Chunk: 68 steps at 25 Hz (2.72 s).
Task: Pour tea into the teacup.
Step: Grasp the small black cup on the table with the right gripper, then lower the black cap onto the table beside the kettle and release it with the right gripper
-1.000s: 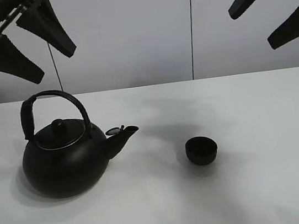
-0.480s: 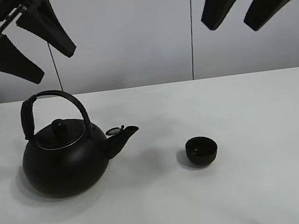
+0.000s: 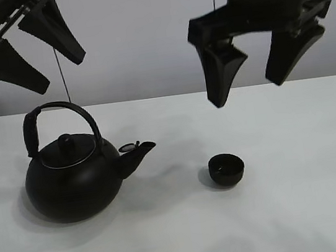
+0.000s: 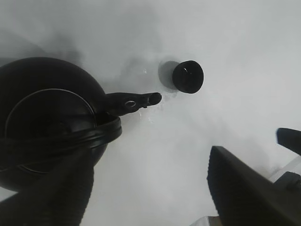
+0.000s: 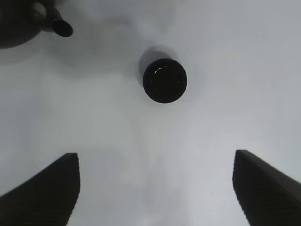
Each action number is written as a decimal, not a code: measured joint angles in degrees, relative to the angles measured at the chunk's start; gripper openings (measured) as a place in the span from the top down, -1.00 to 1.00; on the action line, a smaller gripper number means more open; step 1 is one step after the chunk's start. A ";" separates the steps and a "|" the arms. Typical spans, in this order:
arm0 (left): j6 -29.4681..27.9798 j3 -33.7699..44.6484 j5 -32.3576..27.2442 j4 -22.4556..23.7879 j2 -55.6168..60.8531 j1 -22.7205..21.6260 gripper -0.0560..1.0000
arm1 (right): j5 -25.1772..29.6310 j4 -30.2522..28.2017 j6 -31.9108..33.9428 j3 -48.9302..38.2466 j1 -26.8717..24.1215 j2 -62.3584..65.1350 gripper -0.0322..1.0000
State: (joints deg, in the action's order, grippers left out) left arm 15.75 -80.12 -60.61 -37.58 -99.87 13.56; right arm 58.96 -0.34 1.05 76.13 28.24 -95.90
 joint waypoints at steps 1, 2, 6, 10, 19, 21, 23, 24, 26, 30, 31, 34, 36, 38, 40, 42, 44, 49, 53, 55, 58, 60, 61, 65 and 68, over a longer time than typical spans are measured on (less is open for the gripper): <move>0.00 0.00 0.00 0.00 0.00 0.00 -0.05 | -0.55 0.34 0.31 0.00 0.00 -1.52 -0.25; 0.00 0.00 0.00 0.00 0.00 0.00 -0.05 | -1.32 0.34 0.76 0.00 0.00 -3.34 -0.25; 0.00 0.00 0.00 0.00 0.00 0.00 -0.05 | -6.03 0.34 3.34 0.00 0.00 -9.26 -0.25; 0.00 0.00 0.00 0.00 0.00 0.00 -0.05 | -9.04 0.34 4.75 0.11 0.00 -13.29 -0.25; 0.00 0.00 0.00 0.00 0.00 0.00 -0.05 | -11.74 0.34 8.13 1.31 0.00 -18.87 -0.25; 0.00 0.00 0.00 0.00 0.00 0.00 -0.05 | -12.39 0.00 8.33 1.94 0.00 -18.87 -0.25; 0.00 0.00 0.00 0.00 0.00 0.00 -0.05 | -13.01 -0.50 8.38 2.25 0.00 -18.87 -0.25; 0.00 0.00 0.00 0.00 0.00 0.00 -0.05 | -13.40 -0.91 8.38 2.25 0.00 -18.87 -0.25; 0.00 0.00 0.00 0.00 0.00 0.00 -0.05 | -13.90 -1.41 8.75 2.25 -0.06 -18.87 -0.25; 0.00 0.00 0.01 0.00 0.00 0.00 -0.05 | -14.17 -1.69 9.41 2.25 -1.15 -19.11 -0.25; 0.00 0.00 0.01 0.00 0.00 0.00 -0.05 | -14.17 -1.69 9.46 2.25 -1.36 -19.33 -0.25; 0.00 0.00 0.06 0.00 0.00 0.00 -0.05 | -14.11 -0.17 9.28 2.25 -1.64 -20.61 -0.25; 0.00 0.00 0.18 0.00 0.00 0.00 -0.05 | -14.11 1.62 8.73 2.25 -1.64 -21.91 -0.25; 0.00 0.00 0.31 0.00 0.00 0.00 -0.05 | -14.11 2.80 8.17 2.25 -1.64 -22.82 -0.25; 0.00 0.00 0.38 0.00 0.00 0.00 -0.05 | -14.18 3.11 8.11 2.25 -1.64 -23.19 -0.25; 0.00 0.00 0.40 0.00 0.00 0.00 -0.05 | -14.49 3.11 8.08 2.25 -1.64 -23.39 -0.25; 0.00 0.00 0.45 0.00 0.00 0.00 -0.05 | -14.79 3.11 8.08 2.25 -1.64 -23.51 -0.21; 0.00 0.00 0.44 0.00 0.00 0.00 -0.05 | -15.23 3.16 8.08 2.28 -1.64 -23.63 0.16; 0.00 0.00 0.44 0.00 0.00 0.00 -0.05 | -15.18 3.16 8.08 2.28 -1.64 -23.63 0.16; 0.00 0.00 0.44 0.00 0.00 0.00 -0.05 | -14.88 3.23 7.93 2.28 -1.64 -23.48 0.16; 0.00 0.00 0.44 0.00 0.00 0.00 -0.05 | -13.45 3.90 7.58 2.28 -1.64 -21.84 0.16; 0.00 0.00 0.44 0.00 0.00 0.00 -0.05 | -12.55 4.21 7.02 2.28 -1.64 -19.71 0.16; 0.00 0.00 0.44 0.00 0.00 0.00 -0.05 | -12.12 4.39 6.65 2.28 -1.64 -18.68 0.16; 0.00 0.00 0.44 0.00 0.00 0.00 -0.05 | -10.89 5.62 5.61 2.28 -1.41 -16.41 0.16; 0.00 0.00 0.44 0.00 0.00 0.00 -0.05 | -11.39 5.80 4.69 2.28 0.77 -16.41 0.16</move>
State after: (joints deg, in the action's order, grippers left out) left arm 15.75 -80.12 -60.17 -37.58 -99.87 13.56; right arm 47.56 5.46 5.74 78.41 29.01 -112.31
